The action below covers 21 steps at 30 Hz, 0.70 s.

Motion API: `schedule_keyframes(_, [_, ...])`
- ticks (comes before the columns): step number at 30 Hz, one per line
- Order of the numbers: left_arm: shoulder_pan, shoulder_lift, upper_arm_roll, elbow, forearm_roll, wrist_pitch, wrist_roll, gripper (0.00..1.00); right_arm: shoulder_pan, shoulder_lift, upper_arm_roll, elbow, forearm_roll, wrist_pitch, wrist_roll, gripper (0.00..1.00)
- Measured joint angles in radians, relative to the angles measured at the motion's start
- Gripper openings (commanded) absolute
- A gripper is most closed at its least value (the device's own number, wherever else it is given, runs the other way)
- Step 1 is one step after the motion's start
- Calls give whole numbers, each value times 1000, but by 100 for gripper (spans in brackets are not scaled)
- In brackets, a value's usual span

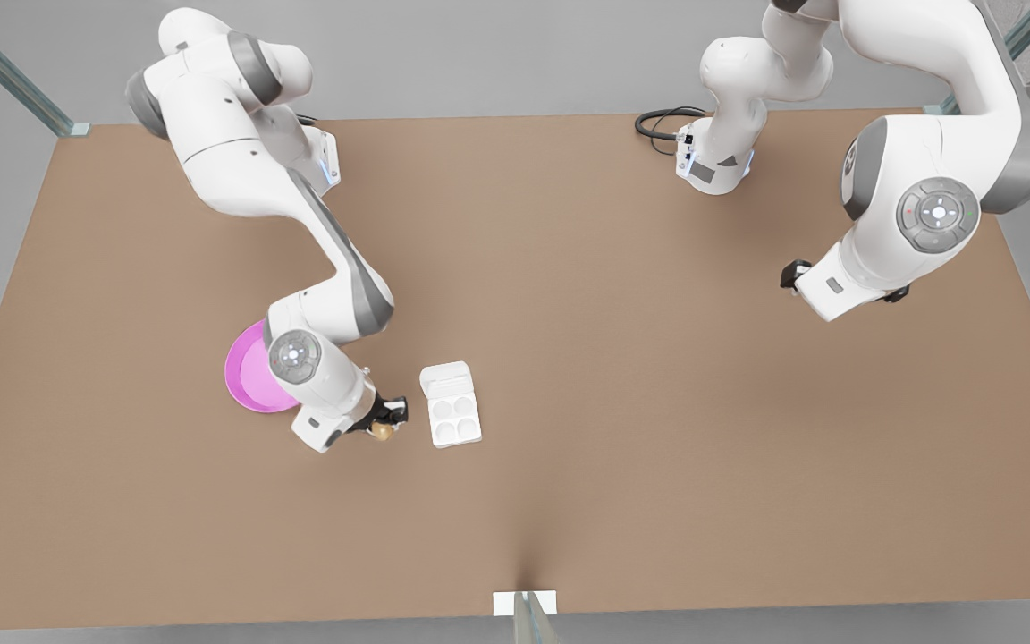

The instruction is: Pack egg into the box and close the box lid

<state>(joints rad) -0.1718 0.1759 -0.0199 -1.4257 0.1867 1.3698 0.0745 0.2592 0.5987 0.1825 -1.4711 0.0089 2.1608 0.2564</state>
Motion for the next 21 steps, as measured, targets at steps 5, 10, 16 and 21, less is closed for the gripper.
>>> schedule_keyframes(5, [0, 2, 0, -1, 1, 0, -11, 100, 87, 28, -7, 32, 22, -55, 49, 42])
schedule_keyframes(10, [0, 1, 0, -1, 1, -1, -20, 100, 142, 75, -11, 48, 23, -73, 107, 42])
schedule_keyframes(16, [0, 2, 0, -1, 1, -2, -28, 100, 160, 121, -24, 48, 21, -77, 168, 43])
schedule_keyframes(21, [0, 2, 0, -1, 5, -2, -32, 100, 188, 143, -41, 73, 21, -75, 206, 44])
